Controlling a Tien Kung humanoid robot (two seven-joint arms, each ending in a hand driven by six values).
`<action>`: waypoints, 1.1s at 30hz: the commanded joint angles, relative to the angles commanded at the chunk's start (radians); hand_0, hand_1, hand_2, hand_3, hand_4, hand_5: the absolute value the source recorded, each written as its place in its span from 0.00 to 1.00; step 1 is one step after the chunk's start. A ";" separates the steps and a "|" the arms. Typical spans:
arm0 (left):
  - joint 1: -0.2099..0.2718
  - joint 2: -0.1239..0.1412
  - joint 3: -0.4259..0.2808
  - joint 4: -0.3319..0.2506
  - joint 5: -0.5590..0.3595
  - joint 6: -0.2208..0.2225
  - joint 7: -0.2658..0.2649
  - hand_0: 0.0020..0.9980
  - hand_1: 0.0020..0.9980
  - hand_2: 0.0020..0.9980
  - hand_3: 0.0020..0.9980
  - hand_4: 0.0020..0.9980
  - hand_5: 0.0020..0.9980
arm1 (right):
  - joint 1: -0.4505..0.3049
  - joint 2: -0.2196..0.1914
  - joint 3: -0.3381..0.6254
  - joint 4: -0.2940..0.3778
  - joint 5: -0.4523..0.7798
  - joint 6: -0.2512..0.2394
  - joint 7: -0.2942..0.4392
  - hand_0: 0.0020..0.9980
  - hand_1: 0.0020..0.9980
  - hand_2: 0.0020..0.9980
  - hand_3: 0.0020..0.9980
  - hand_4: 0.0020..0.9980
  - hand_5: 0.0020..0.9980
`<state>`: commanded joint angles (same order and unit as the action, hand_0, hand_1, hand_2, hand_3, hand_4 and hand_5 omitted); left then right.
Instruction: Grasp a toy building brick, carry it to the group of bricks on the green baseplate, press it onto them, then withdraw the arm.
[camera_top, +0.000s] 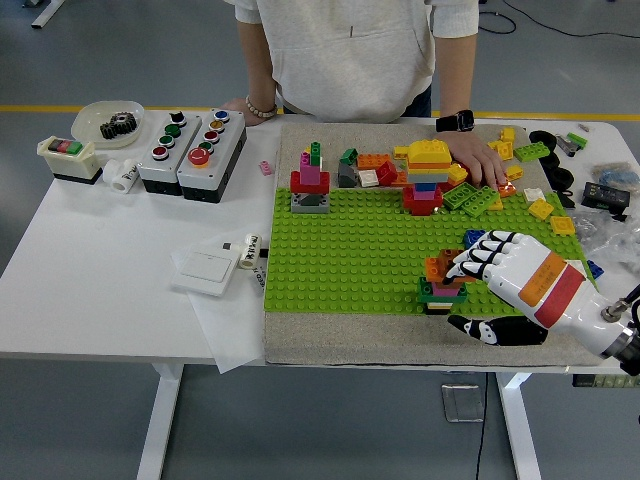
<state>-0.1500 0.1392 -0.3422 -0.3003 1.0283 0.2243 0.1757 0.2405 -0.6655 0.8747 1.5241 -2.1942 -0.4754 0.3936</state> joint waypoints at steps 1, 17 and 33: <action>0.000 0.000 0.000 0.000 0.000 0.000 0.000 0.69 0.62 0.75 0.66 0.76 0.65 | 0.000 0.000 0.000 0.000 0.000 0.001 -0.001 0.59 0.55 0.60 0.58 0.76 0.45; -0.006 0.002 0.008 0.001 -0.010 0.002 -0.006 0.68 0.61 0.75 0.66 0.76 0.65 | 0.009 -0.004 0.018 0.014 0.018 -0.021 0.002 0.60 0.56 0.61 0.59 0.76 0.44; -0.009 0.003 0.008 0.000 -0.008 -0.001 -0.006 0.68 0.61 0.75 0.66 0.76 0.65 | 0.044 0.010 -0.007 -0.022 0.022 -0.011 -0.007 0.60 0.57 0.62 0.59 0.77 0.45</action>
<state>-0.1592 0.1426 -0.3341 -0.3004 1.0198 0.2229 0.1693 0.2845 -0.6556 0.8675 1.5022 -2.1727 -0.4868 0.3869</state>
